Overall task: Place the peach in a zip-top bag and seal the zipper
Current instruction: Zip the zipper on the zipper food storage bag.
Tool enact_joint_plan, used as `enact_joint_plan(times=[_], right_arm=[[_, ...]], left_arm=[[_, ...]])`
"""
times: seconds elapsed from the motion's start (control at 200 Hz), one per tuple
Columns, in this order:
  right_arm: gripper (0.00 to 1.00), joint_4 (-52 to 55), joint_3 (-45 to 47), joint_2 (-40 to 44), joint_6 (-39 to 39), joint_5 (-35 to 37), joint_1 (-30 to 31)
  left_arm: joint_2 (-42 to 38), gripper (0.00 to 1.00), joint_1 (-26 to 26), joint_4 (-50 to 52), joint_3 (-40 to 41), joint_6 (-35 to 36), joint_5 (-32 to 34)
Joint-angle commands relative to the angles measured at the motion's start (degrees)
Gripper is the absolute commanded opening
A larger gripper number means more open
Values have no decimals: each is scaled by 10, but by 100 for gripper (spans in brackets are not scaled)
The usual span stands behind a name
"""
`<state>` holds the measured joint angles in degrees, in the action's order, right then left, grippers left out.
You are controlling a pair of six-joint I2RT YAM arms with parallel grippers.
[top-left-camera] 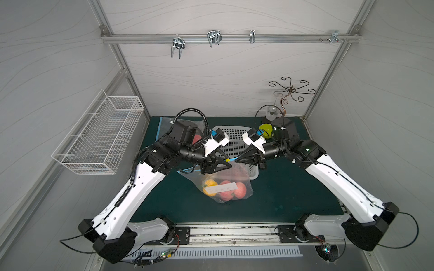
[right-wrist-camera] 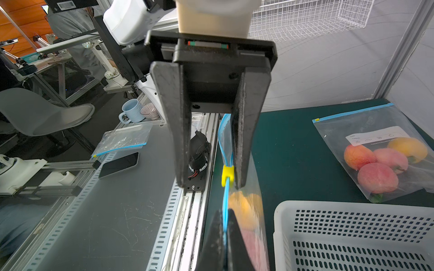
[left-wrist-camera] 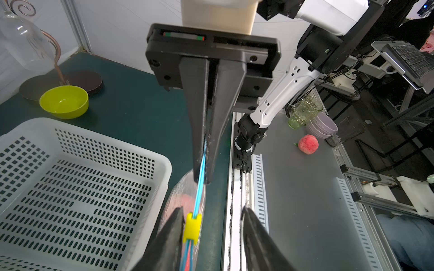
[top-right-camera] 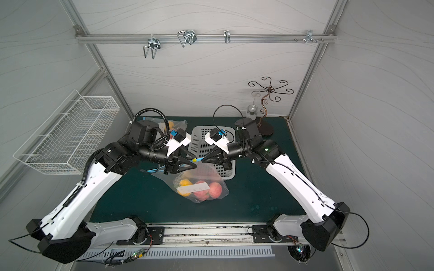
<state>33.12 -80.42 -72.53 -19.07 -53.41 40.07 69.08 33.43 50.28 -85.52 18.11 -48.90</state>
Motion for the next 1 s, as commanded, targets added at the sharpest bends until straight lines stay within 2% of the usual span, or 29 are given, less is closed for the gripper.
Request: enact_joint_plan(times=[0.0,0.23,0.475,0.995], right_arm=[[0,4,-4,13,-1,-3,4],[0,8,1,21,-5,33,4],[0,19,9,36,-5,112,-1],[0,12,44,84,21,120,-63]], left_arm=[[4,31,0,-13,-2,7,-14],[-7,2,0,-15,3,6,-1],[-23,1,-2,1,7,6,30],[-59,7,-35,33,10,13,45]])
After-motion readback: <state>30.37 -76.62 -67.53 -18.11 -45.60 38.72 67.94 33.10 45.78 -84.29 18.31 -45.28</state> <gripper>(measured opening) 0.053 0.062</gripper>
